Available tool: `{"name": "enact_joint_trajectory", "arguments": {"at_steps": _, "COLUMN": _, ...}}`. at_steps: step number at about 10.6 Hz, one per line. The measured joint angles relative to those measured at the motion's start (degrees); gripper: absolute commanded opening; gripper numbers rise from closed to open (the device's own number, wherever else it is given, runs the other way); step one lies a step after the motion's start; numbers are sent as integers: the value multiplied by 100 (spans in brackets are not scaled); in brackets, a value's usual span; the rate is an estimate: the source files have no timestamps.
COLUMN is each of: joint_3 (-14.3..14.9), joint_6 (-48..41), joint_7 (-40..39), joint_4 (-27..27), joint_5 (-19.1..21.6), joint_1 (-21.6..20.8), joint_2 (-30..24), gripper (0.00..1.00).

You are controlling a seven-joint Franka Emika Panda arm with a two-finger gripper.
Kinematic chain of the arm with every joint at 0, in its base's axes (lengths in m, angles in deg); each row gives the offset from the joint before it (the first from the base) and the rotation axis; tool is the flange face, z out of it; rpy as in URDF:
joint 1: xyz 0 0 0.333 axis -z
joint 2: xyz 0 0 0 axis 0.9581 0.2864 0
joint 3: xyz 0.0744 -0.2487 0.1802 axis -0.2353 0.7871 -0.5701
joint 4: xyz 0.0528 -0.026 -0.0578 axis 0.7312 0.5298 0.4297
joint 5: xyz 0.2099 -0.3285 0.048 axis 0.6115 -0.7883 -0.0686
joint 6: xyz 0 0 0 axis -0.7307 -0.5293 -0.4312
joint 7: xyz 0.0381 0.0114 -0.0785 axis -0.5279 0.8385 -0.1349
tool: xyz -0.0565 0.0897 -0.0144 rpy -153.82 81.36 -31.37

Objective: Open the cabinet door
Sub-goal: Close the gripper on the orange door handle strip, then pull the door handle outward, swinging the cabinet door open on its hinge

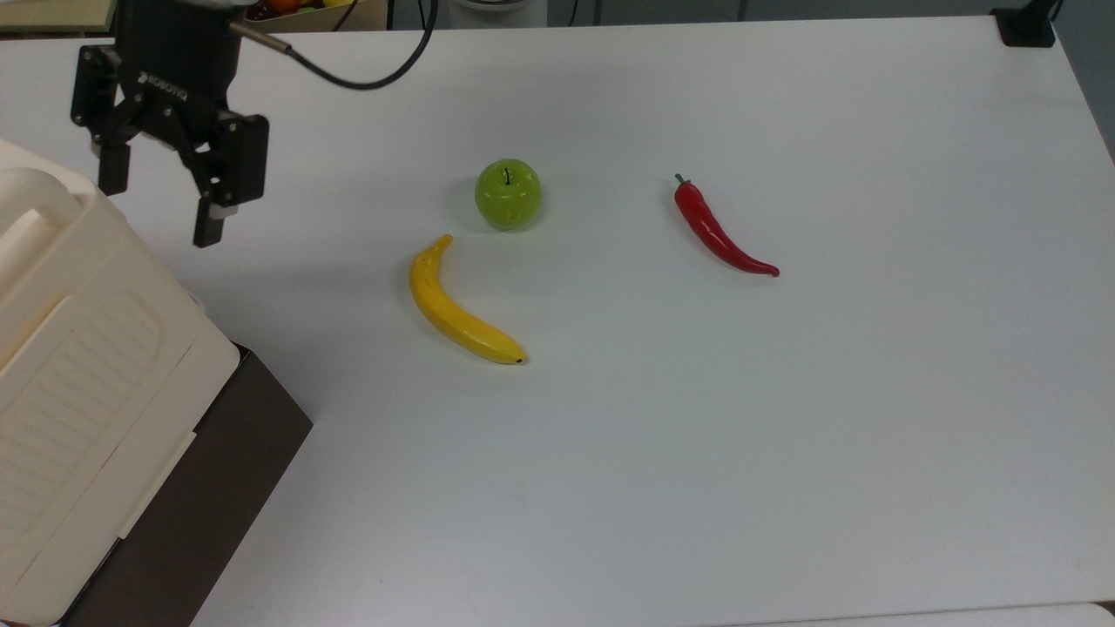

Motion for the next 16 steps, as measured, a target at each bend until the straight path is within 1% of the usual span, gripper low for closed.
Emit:
{"name": "enact_joint_trajectory", "arguments": {"at_steps": 1, "joint_3": 18, "joint_6": 76, "joint_7": 32, "joint_4": -6, "joint_5": -120, "joint_1": 7, "joint_2": 49, "gripper": 67}}
{"name": "enact_joint_trajectory", "arguments": {"at_steps": 3, "joint_3": 30, "joint_6": 277, "joint_7": 45, "joint_4": -16, "joint_5": -263, "joint_1": 12, "joint_2": 96, "gripper": 66}}
{"name": "enact_joint_trajectory", "arguments": {"at_steps": 4, "joint_3": 30, "joint_6": 320, "joint_7": 46, "joint_4": -24, "joint_5": -278, "joint_1": 12, "joint_2": 113, "gripper": 60}}
{"name": "enact_joint_trajectory", "arguments": {"at_steps": 7, "joint_3": 30, "joint_6": 431, "joint_7": 46, "joint_4": -47, "joint_5": -312, "joint_1": 11, "joint_2": 164, "gripper": 28}}
{"name": "enact_joint_trajectory", "arguments": {"at_steps": 10, "joint_3": 29, "joint_6": 431, "joint_7": 46, "joint_4": -50, "joint_5": -325, "joint_1": -25, "joint_2": 167, "gripper": 11}}
{"name": "enact_joint_trajectory", "arguments": {"at_steps": 11, "joint_3": 30, "joint_6": 431, "joint_7": 46, "joint_4": -50, "joint_5": -326, "joint_1": -21, "joint_2": 167, "gripper": 9}}
{"name": "enact_joint_trajectory", "arguments": {"at_steps": 16, "joint_3": 42, "joint_6": 382, "joint_7": 65, "joint_4": -46, "joint_5": -330, "joint_1": -20, "joint_2": 147, "gripper": 9}}
